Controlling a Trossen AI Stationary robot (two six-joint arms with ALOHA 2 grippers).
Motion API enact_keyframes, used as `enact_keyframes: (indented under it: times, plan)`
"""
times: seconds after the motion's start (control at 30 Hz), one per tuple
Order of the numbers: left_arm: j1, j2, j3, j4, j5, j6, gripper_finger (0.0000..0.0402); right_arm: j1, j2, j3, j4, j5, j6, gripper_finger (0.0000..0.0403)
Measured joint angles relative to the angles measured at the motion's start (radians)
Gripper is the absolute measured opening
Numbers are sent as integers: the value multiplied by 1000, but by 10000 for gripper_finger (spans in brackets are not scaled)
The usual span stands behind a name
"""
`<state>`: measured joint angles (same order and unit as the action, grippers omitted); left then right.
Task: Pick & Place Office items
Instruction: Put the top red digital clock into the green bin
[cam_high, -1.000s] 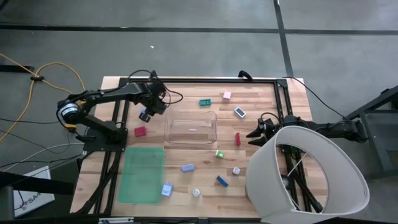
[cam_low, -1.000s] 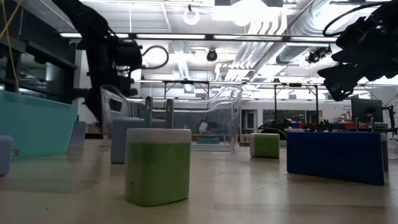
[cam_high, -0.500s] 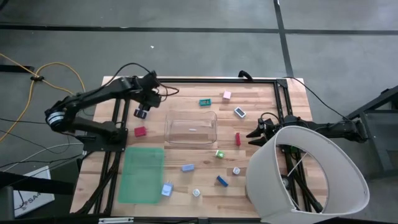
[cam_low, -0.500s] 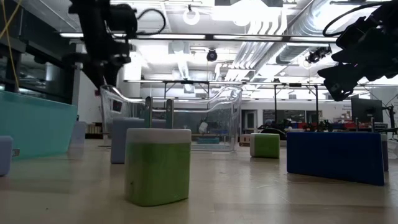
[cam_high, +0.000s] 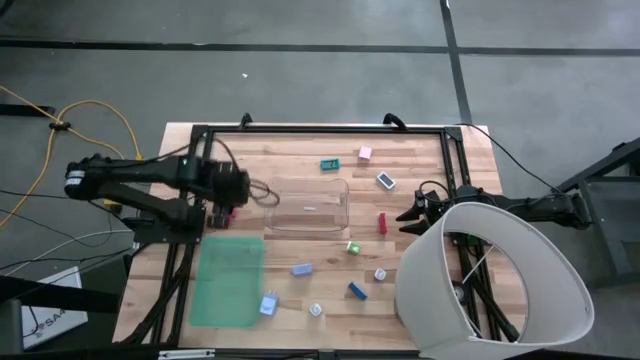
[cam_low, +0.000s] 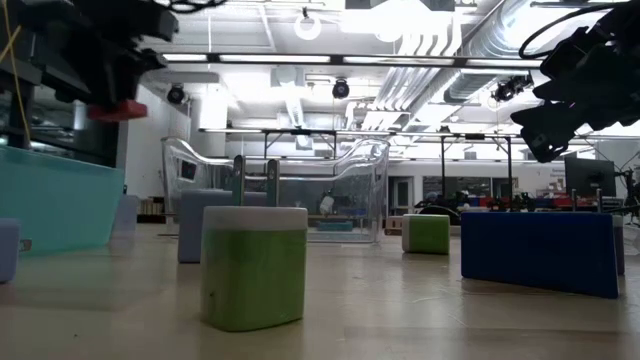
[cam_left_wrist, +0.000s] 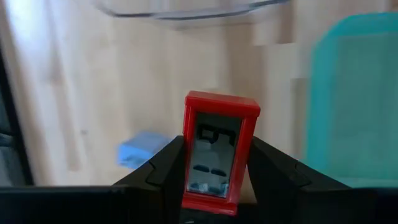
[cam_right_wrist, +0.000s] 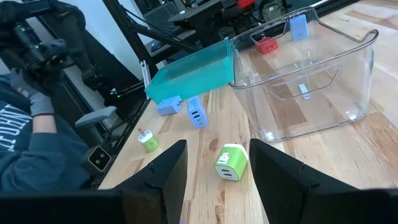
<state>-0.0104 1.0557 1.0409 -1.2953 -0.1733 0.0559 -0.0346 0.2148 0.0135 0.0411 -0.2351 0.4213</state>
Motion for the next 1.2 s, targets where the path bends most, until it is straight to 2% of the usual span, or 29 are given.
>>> enact_keyframes:
  times: [0.27, 0.5, 0.8, 1.2]
  plan:
    - [-330, 67, 0, -2, 1, -418, 143, 0, 0, 0, 0, 0, 0, 161]
    - [-496, 182, 0, 70, 3, -625, 143, 0, 0, 0, 0, 0, 0, 161]
    - [-543, 302, -20, 158, 2, -651, 143, 0, 0, 0, 0, 0, 0, 161]
    - [-543, 305, -185, 377, 49, -655, 143, 0, 0, 0, 0, 0, 0, 161]
